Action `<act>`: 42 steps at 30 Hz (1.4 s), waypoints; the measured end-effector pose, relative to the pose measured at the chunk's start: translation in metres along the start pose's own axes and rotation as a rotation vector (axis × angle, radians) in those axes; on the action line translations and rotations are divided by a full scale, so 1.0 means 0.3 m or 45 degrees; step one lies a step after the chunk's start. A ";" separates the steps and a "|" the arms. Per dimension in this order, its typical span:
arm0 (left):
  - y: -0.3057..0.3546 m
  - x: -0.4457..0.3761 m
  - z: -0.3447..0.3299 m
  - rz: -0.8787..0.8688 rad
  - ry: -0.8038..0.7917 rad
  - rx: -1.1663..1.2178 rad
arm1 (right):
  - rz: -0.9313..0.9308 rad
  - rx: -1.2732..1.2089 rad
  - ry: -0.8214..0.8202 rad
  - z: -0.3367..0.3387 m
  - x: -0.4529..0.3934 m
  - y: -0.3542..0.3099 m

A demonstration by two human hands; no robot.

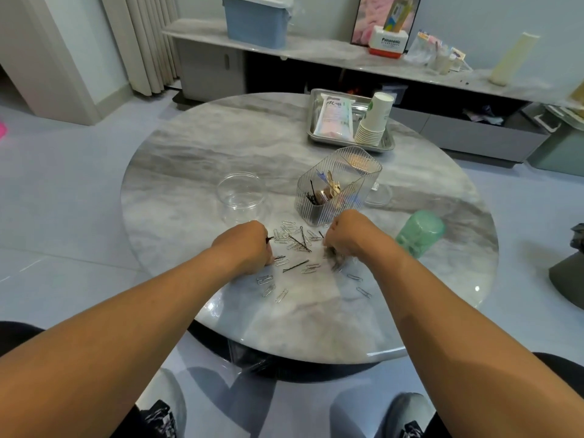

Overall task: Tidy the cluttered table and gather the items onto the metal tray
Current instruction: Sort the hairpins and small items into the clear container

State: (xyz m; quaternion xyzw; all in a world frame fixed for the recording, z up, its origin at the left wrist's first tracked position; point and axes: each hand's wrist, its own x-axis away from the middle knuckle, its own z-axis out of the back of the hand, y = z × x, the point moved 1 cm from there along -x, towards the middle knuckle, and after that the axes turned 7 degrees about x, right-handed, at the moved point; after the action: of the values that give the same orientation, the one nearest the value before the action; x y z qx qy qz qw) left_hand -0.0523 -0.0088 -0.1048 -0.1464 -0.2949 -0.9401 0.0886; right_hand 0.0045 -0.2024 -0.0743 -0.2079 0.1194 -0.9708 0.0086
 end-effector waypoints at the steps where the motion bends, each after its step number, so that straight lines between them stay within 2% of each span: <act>1: 0.003 0.000 -0.001 -0.001 -0.013 -0.014 | 0.010 -0.037 0.019 0.015 0.002 -0.002; 4: 0.013 0.005 -0.005 0.006 -0.017 -0.023 | 0.020 -0.067 0.045 0.027 0.004 -0.013; 12: 0.028 -0.010 0.047 0.119 0.060 0.299 | 0.005 -0.234 0.002 0.006 -0.010 -0.020; 17: -0.019 -0.023 0.050 0.143 0.118 0.213 | 0.058 -0.202 0.152 -0.030 -0.005 -0.054; 22: -0.008 -0.003 0.030 0.054 0.008 0.111 | 0.053 -0.107 0.136 -0.098 -0.007 -0.106; 29: 0.019 0.007 0.021 -0.059 0.075 -0.306 | 0.128 0.177 0.062 -0.090 -0.011 -0.142; 33: 0.017 0.001 0.003 -0.093 0.081 -0.429 | 0.201 0.280 0.038 -0.082 0.014 -0.122; 38: 0.007 -0.006 0.003 -0.068 0.068 -0.345 | 0.257 -0.001 0.042 -0.024 0.022 -0.098; 42: 0.011 -0.014 0.011 -0.045 0.092 -0.046 | 0.324 -0.254 -0.010 0.010 0.021 -0.055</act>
State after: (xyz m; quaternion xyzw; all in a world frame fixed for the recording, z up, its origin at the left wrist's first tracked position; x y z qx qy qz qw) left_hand -0.0468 -0.0091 -0.1018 -0.1089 -0.2771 -0.9513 0.0799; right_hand 0.0005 -0.1874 -0.0651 -0.1947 0.2407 -0.9444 0.1111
